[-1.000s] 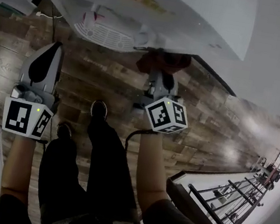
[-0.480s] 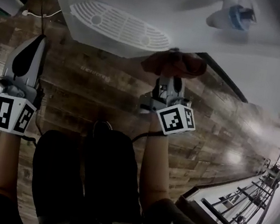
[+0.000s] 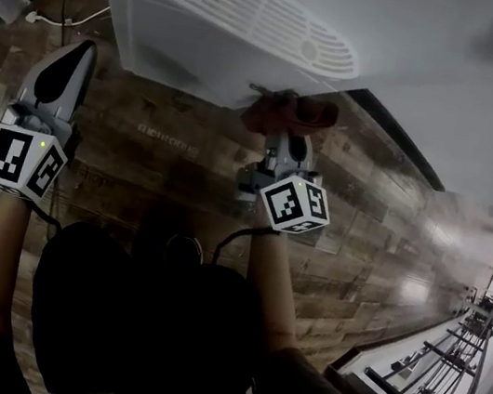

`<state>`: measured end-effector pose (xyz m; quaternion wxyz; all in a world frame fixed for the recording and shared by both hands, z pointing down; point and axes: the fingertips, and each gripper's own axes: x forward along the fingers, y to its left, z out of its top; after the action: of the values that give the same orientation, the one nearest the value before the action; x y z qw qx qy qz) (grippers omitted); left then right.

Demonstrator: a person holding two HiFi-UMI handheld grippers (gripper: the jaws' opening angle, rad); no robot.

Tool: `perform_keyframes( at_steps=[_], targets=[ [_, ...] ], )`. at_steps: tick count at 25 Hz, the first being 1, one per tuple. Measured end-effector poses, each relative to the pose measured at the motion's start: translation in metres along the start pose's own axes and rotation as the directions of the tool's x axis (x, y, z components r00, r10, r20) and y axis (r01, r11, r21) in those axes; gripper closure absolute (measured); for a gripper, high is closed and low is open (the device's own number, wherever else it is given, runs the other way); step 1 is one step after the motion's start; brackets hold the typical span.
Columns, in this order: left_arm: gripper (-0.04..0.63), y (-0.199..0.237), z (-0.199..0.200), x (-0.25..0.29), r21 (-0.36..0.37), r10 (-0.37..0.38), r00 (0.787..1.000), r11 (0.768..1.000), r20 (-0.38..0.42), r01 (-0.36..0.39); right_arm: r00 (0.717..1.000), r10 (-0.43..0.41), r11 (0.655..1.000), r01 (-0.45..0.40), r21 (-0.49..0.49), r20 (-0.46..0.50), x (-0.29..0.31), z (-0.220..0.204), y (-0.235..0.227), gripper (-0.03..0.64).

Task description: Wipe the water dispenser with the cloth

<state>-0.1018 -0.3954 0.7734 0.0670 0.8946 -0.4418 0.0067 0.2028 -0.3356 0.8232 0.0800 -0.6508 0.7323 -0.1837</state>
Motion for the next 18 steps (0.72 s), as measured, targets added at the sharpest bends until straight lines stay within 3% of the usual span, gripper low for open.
perform_keyframes(
  at_steps=[3, 8, 12, 15, 18],
  targets=[
    [0.577, 0.005, -0.027, 0.003, 0.045, -0.018, 1.000, 0.999, 0.007, 0.017, 0.997, -0.041, 0.999, 0.042, 0.009, -0.068, 0.007, -0.046, -0.021, 0.554],
    [0.577, 0.018, -0.074, 0.009, -0.109, -0.001, 0.999, 0.994, -0.054, -0.005, 0.967, -0.124, 0.992, 0.128, 0.003, -0.224, 0.017, -0.120, -0.046, 0.554],
    [0.577, 0.028, -0.103, 0.012, -0.126, 0.043, 0.993, 0.990, -0.111, -0.057, 0.948, -0.137, 0.991, 0.135, -0.027, -0.287, 0.029, -0.158, -0.051, 0.554],
    [0.577, 0.018, -0.108, 0.011, -0.113, 0.017, 0.992, 0.993, -0.124, -0.031, 0.932, -0.153, 0.988, 0.151, -0.029, -0.329, 0.027, -0.158, -0.054, 0.554],
    [0.577, 0.008, -0.076, 0.003, -0.066, -0.018, 0.995, 0.998, -0.103, 0.011, 0.963, -0.137, 0.991, 0.132, -0.035, -0.232, 0.005, -0.099, -0.024, 0.554]
  ],
)
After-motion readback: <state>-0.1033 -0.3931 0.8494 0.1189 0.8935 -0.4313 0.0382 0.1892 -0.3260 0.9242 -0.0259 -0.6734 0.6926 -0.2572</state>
